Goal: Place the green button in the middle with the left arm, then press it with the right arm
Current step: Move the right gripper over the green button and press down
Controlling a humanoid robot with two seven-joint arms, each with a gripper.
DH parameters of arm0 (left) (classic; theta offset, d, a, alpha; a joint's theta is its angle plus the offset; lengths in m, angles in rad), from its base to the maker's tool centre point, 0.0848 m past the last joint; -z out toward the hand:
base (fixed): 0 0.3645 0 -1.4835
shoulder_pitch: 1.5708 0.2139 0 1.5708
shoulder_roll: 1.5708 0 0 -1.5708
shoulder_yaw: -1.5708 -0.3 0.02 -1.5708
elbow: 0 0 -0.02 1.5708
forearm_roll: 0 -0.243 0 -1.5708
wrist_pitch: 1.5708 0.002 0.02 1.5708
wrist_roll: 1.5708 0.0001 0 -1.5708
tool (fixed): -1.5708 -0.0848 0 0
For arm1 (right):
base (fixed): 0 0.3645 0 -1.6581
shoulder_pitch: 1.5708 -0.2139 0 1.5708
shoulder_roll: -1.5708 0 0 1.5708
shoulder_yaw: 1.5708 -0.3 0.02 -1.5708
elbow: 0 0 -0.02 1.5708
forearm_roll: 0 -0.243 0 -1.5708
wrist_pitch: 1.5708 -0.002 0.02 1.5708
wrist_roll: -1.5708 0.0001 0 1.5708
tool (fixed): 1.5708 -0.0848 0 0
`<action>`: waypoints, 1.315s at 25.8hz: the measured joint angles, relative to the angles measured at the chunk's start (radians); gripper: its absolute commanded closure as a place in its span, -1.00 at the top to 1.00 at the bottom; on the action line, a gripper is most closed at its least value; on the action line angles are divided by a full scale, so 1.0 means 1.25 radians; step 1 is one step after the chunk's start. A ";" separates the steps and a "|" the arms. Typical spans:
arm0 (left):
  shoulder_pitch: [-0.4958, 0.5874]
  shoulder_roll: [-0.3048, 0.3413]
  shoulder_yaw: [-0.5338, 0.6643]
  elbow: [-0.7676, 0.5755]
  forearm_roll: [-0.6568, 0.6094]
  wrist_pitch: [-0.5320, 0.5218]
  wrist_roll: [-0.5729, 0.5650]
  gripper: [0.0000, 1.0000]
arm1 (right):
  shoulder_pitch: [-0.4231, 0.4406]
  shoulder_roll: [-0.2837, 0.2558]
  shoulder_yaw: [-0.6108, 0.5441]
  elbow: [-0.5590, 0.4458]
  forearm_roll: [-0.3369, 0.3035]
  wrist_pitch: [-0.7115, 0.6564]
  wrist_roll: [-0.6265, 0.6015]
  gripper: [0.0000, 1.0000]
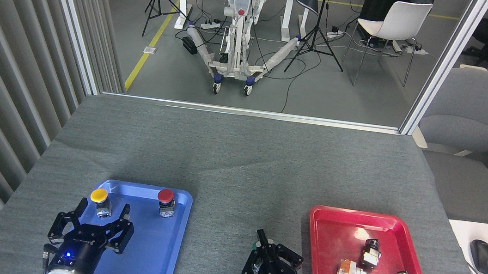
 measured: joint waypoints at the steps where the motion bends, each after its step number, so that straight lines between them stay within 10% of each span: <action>1: 0.000 0.000 0.001 0.000 0.000 0.000 0.000 0.98 | -0.007 0.009 0.004 0.014 0.009 0.003 0.005 -1.00; 34: 0.007 0.014 0.061 0.005 0.043 -0.005 -0.001 0.98 | -0.012 0.030 -0.003 0.049 0.029 0.083 0.050 -1.00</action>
